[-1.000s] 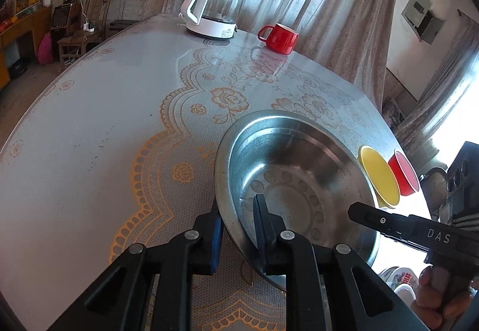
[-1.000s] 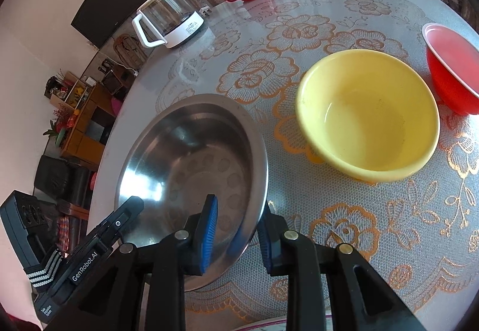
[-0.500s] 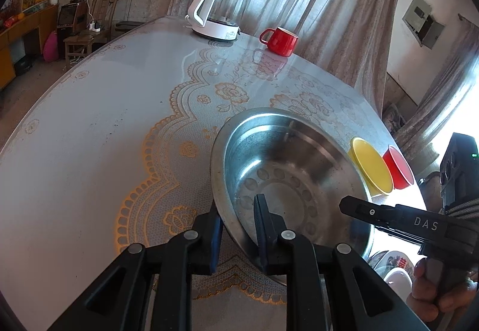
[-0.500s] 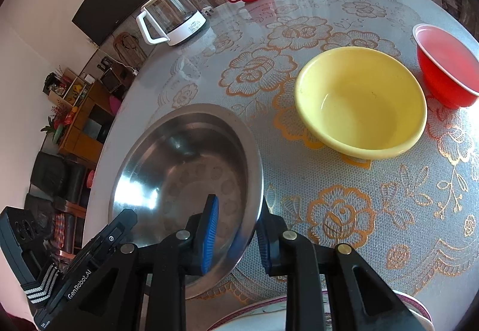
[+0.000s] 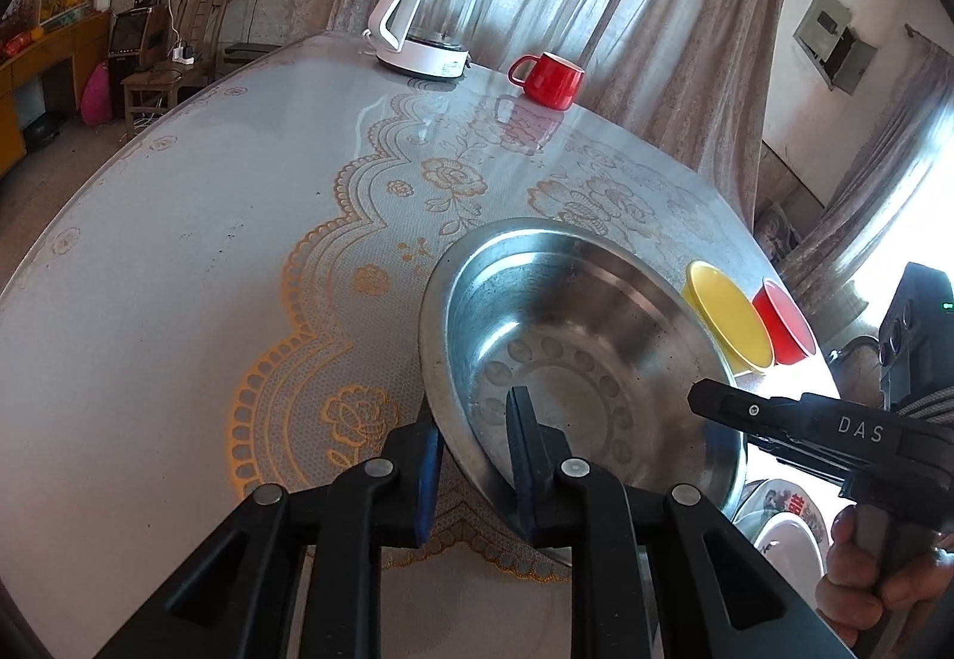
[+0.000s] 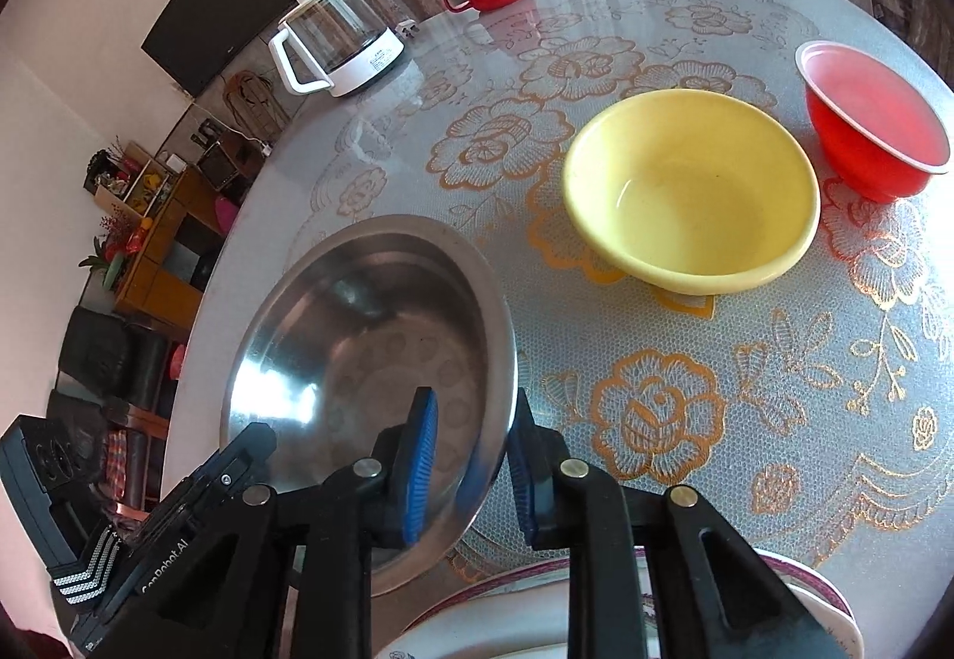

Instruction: Organize plates and bowls

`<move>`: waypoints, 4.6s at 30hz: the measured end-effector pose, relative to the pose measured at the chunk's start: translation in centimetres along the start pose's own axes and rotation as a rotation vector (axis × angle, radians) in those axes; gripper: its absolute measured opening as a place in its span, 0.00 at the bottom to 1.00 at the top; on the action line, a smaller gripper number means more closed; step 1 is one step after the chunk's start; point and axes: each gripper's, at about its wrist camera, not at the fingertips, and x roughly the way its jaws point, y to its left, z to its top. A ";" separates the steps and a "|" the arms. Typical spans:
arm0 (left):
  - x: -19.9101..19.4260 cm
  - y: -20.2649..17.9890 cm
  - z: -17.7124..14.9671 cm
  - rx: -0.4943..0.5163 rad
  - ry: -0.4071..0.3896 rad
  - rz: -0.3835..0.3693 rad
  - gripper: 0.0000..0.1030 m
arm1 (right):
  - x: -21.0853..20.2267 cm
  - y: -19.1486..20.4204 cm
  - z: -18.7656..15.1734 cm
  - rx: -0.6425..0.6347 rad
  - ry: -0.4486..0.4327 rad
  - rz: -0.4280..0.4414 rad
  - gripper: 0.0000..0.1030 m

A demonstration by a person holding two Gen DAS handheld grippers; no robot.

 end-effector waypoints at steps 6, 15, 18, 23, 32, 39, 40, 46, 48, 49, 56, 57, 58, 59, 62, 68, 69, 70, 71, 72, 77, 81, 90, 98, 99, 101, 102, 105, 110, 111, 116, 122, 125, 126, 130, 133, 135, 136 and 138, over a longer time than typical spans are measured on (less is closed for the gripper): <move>-1.5 -0.3 -0.2 -0.016 -0.027 -0.015 0.20 | -0.1 -0.3 -0.4 0.032 0.000 0.027 0.23; -2.5 -0.6 -0.6 0.009 -0.061 0.000 0.20 | -0.6 0.3 -0.6 0.014 -0.011 0.046 0.22; -1.6 0.2 -0.9 -0.015 -0.032 0.011 0.21 | 0.0 0.2 -0.5 0.019 0.009 0.048 0.22; -1.0 0.4 -1.0 -0.006 -0.029 0.017 0.23 | 0.7 0.8 -0.2 -0.015 0.015 0.034 0.22; -0.3 0.5 -0.9 0.023 -0.027 0.073 0.23 | 1.2 0.9 -0.6 -0.042 0.016 0.028 0.19; -1.7 2.3 -1.6 -0.019 0.004 0.058 0.21 | 1.4 3.1 -1.3 -0.173 0.071 -0.006 0.14; -2.0 2.7 -1.7 -0.037 0.010 0.058 0.21 | 1.4 3.2 -1.3 -0.173 0.076 0.008 0.14; -4.6 4.2 -2.2 -0.084 -0.019 0.049 0.21 | 1.6 4.3 -2.2 -0.178 0.117 0.109 0.13; -5.0 4.1 -2.6 -0.071 -0.020 0.059 0.21 | 1.7 5.0 -2.5 -0.195 0.116 0.114 0.13; -5.1 4.2 -2.9 -0.070 -0.017 0.058 0.21 | 1.7 5.2 -2.7 -0.207 0.118 0.112 0.13; -5.2 3.9 -4.1 -0.043 -0.001 0.064 0.23 | 1.8 5.1 -3.4 -0.238 0.127 0.074 0.16; -5.3 3.9 -4.2 -0.041 0.001 0.068 0.28 | 1.5 5.0 -3.4 -0.235 0.119 0.078 0.17; -5.5 3.8 -4.2 -0.034 0.002 0.073 0.34 | 1.2 4.9 -3.3 -0.237 0.103 0.081 0.19; -5.8 3.7 -4.2 -0.024 -0.008 0.079 0.36 | 0.8 4.8 -3.1 -0.235 0.088 0.087 0.22; -6.8 3.6 -4.1 0.007 -0.044 0.108 0.37 | -0.4 3.9 -2.6 -0.203 0.054 0.120 0.25; -8.7 2.3 -2.8 0.036 -0.115 0.114 0.38 | -2.8 1.0 -1.8 -0.139 -0.012 0.124 0.26; -8.7 1.7 -2.4 0.046 -0.120 0.110 0.38 | -3.2 0.4 -1.8 -0.127 -0.021 0.123 0.26; -8.6 1.2 -2.1 0.054 -0.124 0.106 0.38 | -3.5 -0.3 -1.7 -0.110 -0.027 0.121 0.26; -8.5 0.6 -1.8 0.064 -0.124 0.100 0.38 | -3.9 -1.1 -1.6 -0.094 -0.034 0.120 0.26; -8.3 0.0 -1.4 0.077 -0.121 0.092 0.39 | -4.2 -1.9 -1.6 -0.080 -0.044 0.116 0.26; -6.6 -4.2 0.3 0.139 -0.075 0.039 0.41 | -6.1 -6.2 -1.0 0.017 -0.089 0.099 0.26; -3.7 -8.2 1.7 0.179 -0.010 0.005 0.42 | -7.3 -9.4 -0.2 0.103 -0.133 0.087 0.27; 4.0 -14.0 4.6 0.178 0.113 -0.024 0.45 | -6.7 -14.4 2.9 0.295 -0.184 0.077 0.28; 9.0 -15.7 6.2 0.119 0.183 -0.052 0.35 | -4.7 -15.3 5.4 0.325 -0.188 0.063 0.21; 9.5 -15.7 6.3 0.110 0.191 -0.051 0.35 | -4.5 -15.6 5.6 0.331 -0.186 0.063 0.20; 10.4 -15.7 6.4 0.093 0.202 -0.052 0.35 | -4.3 -15.8 5.8 0.336 -0.180 0.069 0.20; 10.8 -15.8 6.3 0.086 0.208 -0.049 0.32 | -4.1 -15.8 6.0 0.333 -0.178 0.069 0.20; 11.7 -16.2 6.1 0.094 0.231 -0.074 0.13 | -3.5 -15.7 6.3 0.333 -0.166 0.073 0.14; 11.2 -16.5 5.5 0.122 0.210 -0.093 0.10 | -3.1 -15.3 5.9 0.310 -0.153 0.061 0.08; 11.0 -16.4 5.4 0.122 0.208 -0.092 0.10 | -3.2 -15.3 5.8 0.309 -0.157 0.056 0.08; 9.4 -16.0 4.6 0.121 0.185 -0.093 0.10 | -3.9 -15.0 5.0 0.296 -0.160 0.077 0.07; 6.4 -15.3 3.8 0.126 0.134 -0.092 0.10 | -4.8 -13.6 4.0 0.270 -0.168 0.088 0.07; 4.5 -14.7 3.6 0.125 0.102 -0.101 0.10 | -5.5 -12.6 3.5 0.253 -0.173 0.100 0.07; 3.9 -14.4 3.6 0.122 0.092 -0.105 0.10 | -5.8 -12.2 3.3 0.245 -0.177 0.105 0.07; 0.9 -13.1 3.3 0.100 0.050 -0.132 0.10 | -6.9 -10.4 2.6 0.209 -0.183 0.131 0.07; -1.2 -12.0 2.7 0.093 0.017 -0.133 0.10 | -7.3 -9.0 2.1 0.184 -0.184 0.155 0.07; -2.4 -11.1 2.3 0.089 -0.006 -0.126 0.10 | -7.5 -8.0 1.6 0.165 -0.182 0.172 0.07; -2.9 -10.5 2.1 0.082 -0.015 -0.123 0.10 | -7.5 -7.4 1.4 0.155 -0.180 0.180 0.07; -4.0 -9.3 1.8 0.063 -0.029 -0.120 0.10 | -7.4 -6.1 1.0 0.134 -0.173 0.193 0.07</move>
